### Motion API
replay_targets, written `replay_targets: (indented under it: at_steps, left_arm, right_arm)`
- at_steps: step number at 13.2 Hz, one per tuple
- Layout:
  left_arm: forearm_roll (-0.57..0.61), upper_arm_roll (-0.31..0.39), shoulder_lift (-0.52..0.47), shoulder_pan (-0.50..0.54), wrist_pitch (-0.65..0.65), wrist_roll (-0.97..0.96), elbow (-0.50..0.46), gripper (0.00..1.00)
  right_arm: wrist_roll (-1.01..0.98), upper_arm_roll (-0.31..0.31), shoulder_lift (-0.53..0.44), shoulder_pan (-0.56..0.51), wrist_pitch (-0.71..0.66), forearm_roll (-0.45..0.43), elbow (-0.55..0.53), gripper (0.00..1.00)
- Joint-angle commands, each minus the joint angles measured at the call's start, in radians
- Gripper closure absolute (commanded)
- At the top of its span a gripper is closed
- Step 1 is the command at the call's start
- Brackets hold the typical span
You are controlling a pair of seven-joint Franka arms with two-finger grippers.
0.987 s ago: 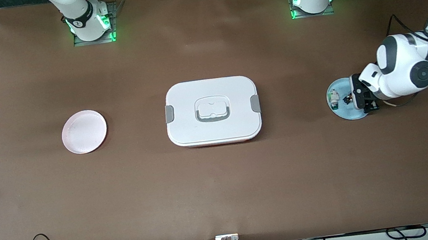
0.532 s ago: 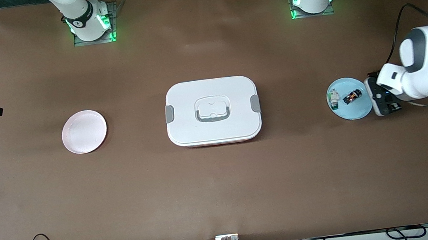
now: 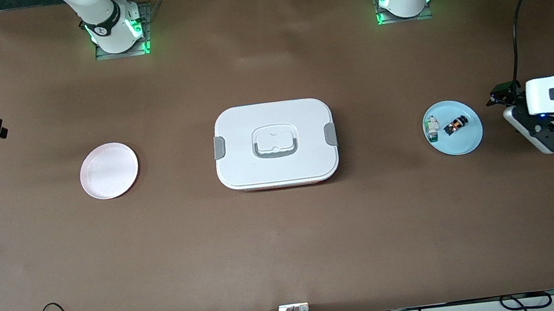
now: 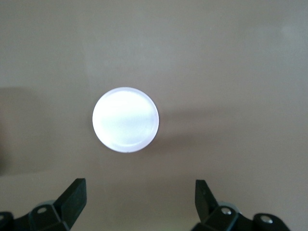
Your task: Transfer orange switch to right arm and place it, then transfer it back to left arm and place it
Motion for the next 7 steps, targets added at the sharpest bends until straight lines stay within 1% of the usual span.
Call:
replay_targets:
  at_steps: [1,3,5,7]
  left_arm:
    - [-0.019,-0.045,-0.091,0.001,-0.103,-0.277,0.022,0.00]
    - [-0.019,-0.061,-0.138,0.001,-0.118,-0.465,0.024,0.00]
    - [-0.019,-0.074,-0.181,0.001,-0.156,-0.644,0.034,0.00]
    - [-0.019,-0.070,-0.189,0.001,-0.236,-0.732,0.117,0.00]
  right_arm:
    - [-0.024,0.003,0.009,-0.002,-0.047,0.006,0.056,0.00]
    - [-0.024,-0.002,0.029,-0.008,-0.073,0.012,0.110,0.00]
    - [-0.022,0.000,0.029,-0.007,-0.075,0.012,0.118,0.00]
    - [-0.030,0.004,0.034,0.013,-0.098,0.006,0.118,0.00]
